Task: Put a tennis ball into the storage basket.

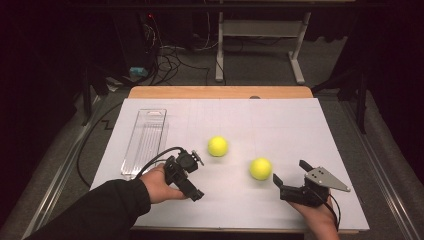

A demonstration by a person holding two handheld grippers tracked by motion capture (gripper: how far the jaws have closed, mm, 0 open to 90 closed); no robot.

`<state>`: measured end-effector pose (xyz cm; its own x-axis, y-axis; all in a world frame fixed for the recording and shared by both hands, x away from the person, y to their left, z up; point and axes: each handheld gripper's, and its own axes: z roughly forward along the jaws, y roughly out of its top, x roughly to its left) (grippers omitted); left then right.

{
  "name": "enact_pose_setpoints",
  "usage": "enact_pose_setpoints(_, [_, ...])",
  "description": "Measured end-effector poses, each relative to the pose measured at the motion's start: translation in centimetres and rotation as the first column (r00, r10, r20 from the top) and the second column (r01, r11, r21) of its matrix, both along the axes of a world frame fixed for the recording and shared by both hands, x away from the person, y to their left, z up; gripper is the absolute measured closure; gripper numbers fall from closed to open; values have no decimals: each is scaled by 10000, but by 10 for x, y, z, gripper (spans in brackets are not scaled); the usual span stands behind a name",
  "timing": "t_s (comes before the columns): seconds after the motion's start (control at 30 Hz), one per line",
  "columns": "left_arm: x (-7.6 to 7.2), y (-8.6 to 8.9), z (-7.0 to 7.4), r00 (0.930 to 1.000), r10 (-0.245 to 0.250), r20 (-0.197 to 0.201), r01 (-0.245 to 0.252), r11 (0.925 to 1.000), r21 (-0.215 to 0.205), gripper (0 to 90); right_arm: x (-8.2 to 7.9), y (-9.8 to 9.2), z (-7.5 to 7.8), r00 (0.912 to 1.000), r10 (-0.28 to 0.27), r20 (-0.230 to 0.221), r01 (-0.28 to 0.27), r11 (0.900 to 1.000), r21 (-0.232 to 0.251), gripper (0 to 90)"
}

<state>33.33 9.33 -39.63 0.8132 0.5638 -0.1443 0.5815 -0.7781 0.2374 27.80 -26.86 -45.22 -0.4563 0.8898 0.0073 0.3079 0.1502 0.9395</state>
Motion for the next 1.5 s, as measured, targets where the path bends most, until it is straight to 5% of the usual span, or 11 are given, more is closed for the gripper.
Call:
enact_pose_setpoints(0.63, [21,-20,29,9996,-206,208,199,9993,301,5,-1,-1,1,9999,-68,80,68,10000,3,0])
enact_pose_setpoints(1.3, [63,-25,53,9977,502,447,-496,9987,-125,5,-1,-2,1,10000,-75,60,75,10000,4,0])
enact_pose_setpoints(1.5, [77,-29,53,9980,503,389,-508,9986,112,5,0,-2,0,10000,-54,70,54,10000,-4,0])
